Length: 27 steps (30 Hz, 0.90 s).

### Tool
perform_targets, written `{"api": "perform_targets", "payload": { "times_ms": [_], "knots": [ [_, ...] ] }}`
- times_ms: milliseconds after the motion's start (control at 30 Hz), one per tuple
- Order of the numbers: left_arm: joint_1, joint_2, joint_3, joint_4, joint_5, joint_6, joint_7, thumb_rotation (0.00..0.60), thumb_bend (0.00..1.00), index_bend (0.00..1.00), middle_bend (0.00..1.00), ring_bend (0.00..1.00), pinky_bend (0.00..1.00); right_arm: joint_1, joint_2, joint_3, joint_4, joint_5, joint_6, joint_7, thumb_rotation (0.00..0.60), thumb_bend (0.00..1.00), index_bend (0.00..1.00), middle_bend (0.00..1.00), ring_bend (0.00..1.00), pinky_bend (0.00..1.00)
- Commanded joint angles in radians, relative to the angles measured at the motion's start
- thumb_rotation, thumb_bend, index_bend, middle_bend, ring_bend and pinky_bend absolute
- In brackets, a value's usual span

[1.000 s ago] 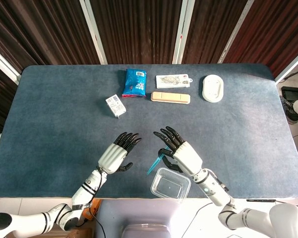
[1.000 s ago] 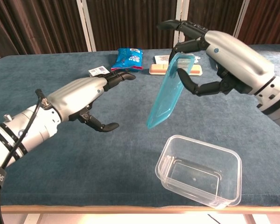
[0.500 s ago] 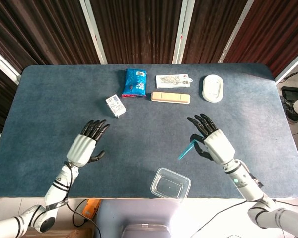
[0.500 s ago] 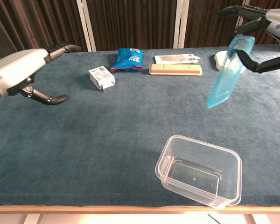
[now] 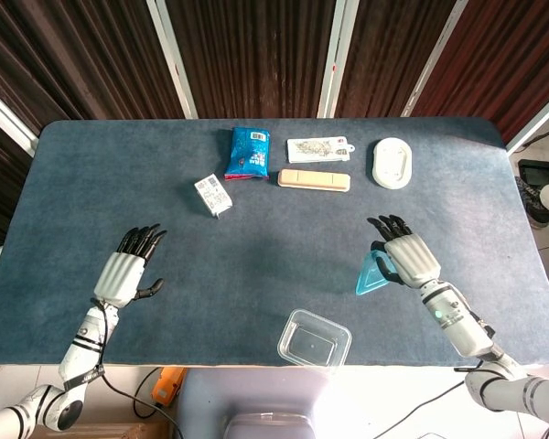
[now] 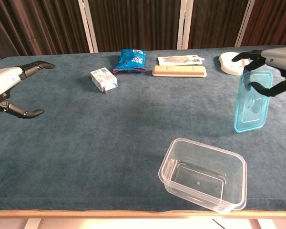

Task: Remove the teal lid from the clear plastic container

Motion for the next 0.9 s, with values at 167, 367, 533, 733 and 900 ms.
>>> {"api": "perform_targets", "payload": {
  "times_ms": [167,367,533,733,900],
  "knots": [
    [0.038,0.026,-0.009,-0.002,0.006,0.05,-0.055,0.6,0.3,0.0,0.0,0.0,0.06,0.013,-0.049,0.044,0.035,0.019,0.029,-0.056,0.6,0.48,0.0,0.0,0.0,0.0],
    [0.084,0.082,0.002,-0.037,0.01,0.091,-0.072,0.6,0.3,0.0,0.0,0.0,0.06,0.005,0.012,0.05,-0.047,0.044,0.023,-0.133,0.6,0.4,0.0,0.0,0.0,0.0],
    [0.182,0.257,0.071,-0.218,-0.039,0.105,0.092,0.6,0.31,0.0,0.0,0.0,0.06,-0.148,0.137,0.001,-0.247,0.041,0.243,-0.351,0.6,0.4,0.0,0.0,0.0,0.0],
    [0.347,0.315,0.127,-0.298,-0.028,0.298,0.14,0.6,0.3,0.0,0.0,0.0,0.05,-0.422,0.256,-0.117,-0.421,0.006,0.572,-0.446,0.6,0.4,0.0,0.0,0.0,0.0],
    [0.417,0.284,0.147,-0.249,0.028,0.394,0.141,0.6,0.3,0.0,0.0,0.0,0.03,-0.559,0.227,-0.155,-0.305,-0.019,0.692,-0.288,0.6,0.4,0.0,0.0,0.0,0.0]
  ]
}}
